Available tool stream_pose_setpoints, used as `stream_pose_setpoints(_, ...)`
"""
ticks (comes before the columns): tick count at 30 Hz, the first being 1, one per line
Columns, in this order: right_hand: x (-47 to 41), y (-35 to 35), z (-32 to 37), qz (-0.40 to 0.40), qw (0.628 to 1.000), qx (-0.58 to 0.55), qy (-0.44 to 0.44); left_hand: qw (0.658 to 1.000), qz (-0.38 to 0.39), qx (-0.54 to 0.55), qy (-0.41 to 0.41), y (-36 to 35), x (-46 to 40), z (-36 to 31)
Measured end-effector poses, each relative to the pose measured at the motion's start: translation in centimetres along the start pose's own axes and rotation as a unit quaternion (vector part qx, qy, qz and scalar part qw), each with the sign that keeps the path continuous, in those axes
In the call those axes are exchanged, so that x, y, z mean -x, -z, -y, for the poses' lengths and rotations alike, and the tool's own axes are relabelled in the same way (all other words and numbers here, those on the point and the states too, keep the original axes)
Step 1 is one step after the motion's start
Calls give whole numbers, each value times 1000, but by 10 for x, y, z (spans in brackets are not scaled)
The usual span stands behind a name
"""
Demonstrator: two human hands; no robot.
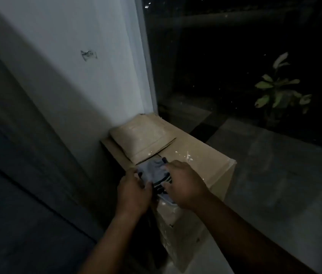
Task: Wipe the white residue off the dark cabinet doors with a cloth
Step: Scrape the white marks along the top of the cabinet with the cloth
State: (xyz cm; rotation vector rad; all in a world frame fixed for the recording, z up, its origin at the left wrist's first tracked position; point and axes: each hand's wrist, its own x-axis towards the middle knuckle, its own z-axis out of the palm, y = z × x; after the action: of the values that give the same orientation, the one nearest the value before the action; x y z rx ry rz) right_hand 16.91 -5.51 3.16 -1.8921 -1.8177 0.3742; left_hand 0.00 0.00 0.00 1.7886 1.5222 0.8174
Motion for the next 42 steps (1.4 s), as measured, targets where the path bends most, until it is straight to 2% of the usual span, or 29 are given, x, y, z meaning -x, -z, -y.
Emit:
stream_pose_setpoints(4, -34, 1, -14, 90, 989, 102, 66, 994, -30, -31, 98, -7, -6, 1)
stream_pose_setpoints(7, -51, -4, -24, 135, 971, 166, 105, 991, -51, -40, 115, -14, -10, 3)
stream_pose_setpoints(10, -60, -7, -35, 140, 965, 175, 137, 988, -73, -36, 128, -21, -11, -3)
stream_pose_setpoints(14, -63, -5, -43, 128, 975, 100, 153, 984, -121, -1, 131, -28, -6, -13)
stream_pose_setpoints(18, -76, 6, -42, 133, 981, -90, 107, 979, -154, 76, 113, -28, -3, -29)
stream_pose_setpoints(23, -101, 28, -24, 75, 961, -257, 70, 982, -134, 131, 32, -17, -5, -60)
stream_pose_setpoints(29, -121, 74, 11, 11, 915, -388, 108, 975, -195, 99, -38, 7, -23, -113)
stream_pose_setpoints(32, -128, 93, 19, 16, 906, -400, 138, 973, -215, 65, -61, 24, -29, -136)
stream_pose_setpoints(35, -132, 110, 21, 35, 914, -371, 161, 963, -250, 75, -70, 45, -28, -155)
stream_pose_setpoints(42, -129, 147, 24, 192, 882, -338, 266, 941, -313, 105, -72, 93, -9, -179)
